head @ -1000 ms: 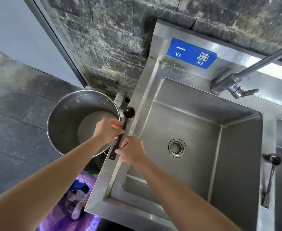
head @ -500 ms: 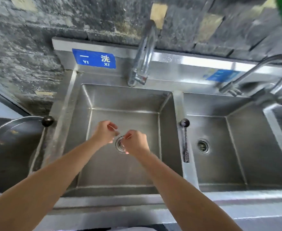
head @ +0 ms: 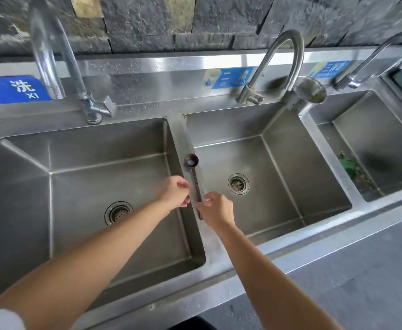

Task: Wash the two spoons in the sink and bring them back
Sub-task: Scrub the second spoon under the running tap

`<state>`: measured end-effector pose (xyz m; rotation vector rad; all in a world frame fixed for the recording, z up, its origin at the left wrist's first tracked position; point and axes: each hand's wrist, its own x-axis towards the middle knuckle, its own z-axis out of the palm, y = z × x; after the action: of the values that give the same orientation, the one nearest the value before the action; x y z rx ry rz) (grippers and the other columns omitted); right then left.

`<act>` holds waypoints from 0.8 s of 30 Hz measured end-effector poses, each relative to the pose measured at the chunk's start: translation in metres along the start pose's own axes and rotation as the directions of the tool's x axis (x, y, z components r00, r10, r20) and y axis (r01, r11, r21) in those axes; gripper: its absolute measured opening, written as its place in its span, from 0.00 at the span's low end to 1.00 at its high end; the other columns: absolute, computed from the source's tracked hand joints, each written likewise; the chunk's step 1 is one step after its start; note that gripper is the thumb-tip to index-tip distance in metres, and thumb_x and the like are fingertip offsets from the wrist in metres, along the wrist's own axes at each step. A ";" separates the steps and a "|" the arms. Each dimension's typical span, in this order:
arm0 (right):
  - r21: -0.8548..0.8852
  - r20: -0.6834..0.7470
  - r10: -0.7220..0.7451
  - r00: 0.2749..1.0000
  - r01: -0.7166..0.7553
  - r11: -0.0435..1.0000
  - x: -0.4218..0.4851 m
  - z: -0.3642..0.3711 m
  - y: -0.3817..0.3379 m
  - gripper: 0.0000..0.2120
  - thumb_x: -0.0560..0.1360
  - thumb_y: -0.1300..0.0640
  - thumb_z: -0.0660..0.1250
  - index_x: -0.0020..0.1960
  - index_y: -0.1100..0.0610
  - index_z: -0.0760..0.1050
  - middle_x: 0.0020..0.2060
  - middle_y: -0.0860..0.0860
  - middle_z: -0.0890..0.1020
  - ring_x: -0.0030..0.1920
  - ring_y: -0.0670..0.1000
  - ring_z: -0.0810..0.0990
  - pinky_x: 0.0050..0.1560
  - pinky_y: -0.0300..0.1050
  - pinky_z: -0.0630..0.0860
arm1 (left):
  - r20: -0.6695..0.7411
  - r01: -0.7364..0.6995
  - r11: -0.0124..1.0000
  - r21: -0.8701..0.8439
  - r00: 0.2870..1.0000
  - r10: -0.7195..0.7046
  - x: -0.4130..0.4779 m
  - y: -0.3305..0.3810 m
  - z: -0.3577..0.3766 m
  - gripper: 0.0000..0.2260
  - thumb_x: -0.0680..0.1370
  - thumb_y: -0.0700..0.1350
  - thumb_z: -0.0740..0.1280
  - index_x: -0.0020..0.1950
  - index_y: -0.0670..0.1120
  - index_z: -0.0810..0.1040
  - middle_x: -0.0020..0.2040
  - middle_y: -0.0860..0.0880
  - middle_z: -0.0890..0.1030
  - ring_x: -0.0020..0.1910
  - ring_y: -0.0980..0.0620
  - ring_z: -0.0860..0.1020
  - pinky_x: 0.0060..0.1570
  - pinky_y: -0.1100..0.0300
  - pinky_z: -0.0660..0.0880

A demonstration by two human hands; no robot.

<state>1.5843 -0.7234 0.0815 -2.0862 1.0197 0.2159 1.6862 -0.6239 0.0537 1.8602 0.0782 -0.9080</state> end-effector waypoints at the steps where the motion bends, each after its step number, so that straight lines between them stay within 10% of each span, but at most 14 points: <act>1: -0.003 -0.007 -0.006 1.000 0.006 1.000 0.004 0.005 0.006 0.13 0.73 0.49 0.69 0.51 0.58 0.80 0.46 0.55 0.83 0.53 0.58 0.79 0.51 0.47 0.75 | -0.033 -0.001 1.000 -0.027 0.999 0.000 0.008 -0.001 0.007 0.04 0.76 0.38 0.69 0.47 0.45 0.77 0.42 0.46 0.80 0.32 0.49 0.80 0.35 0.55 0.82; 13: -0.012 0.047 -0.027 0.999 0.027 1.000 0.030 0.026 0.038 0.04 0.70 0.58 0.69 0.45 0.54 0.79 0.39 0.47 0.81 0.45 0.51 0.80 0.44 0.41 0.74 | -0.190 0.006 0.985 -0.171 0.981 -0.039 0.039 -0.008 0.030 0.07 0.72 0.41 0.76 0.47 0.46 0.82 0.38 0.48 0.82 0.30 0.52 0.82 0.25 0.62 0.78; 17: 0.187 0.217 0.005 0.976 -0.047 0.981 0.018 0.019 0.022 0.06 0.69 0.56 0.73 0.41 0.51 0.76 0.36 0.44 0.80 0.33 0.48 0.82 0.38 0.43 0.82 | -0.130 0.013 0.960 -0.281 0.990 -0.051 0.017 0.002 0.010 0.07 0.73 0.40 0.74 0.49 0.45 0.81 0.43 0.45 0.83 0.38 0.48 0.81 0.40 0.52 0.83; 24: 0.347 0.631 -0.182 0.754 -0.064 0.936 -0.010 0.036 -0.039 0.08 0.71 0.66 0.75 0.48 0.61 0.78 0.37 0.54 0.82 0.35 0.51 0.84 0.42 0.44 0.83 | -0.063 0.037 0.747 -0.664 0.992 -0.105 -0.028 0.042 -0.088 0.01 0.79 0.39 0.67 0.49 0.42 0.75 0.37 0.44 0.77 0.29 0.49 0.77 0.28 0.58 0.77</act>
<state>1.6129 -0.6775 0.0846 -1.5219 0.5016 0.6398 1.7327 -0.5633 0.1195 1.2260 0.4791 -0.7100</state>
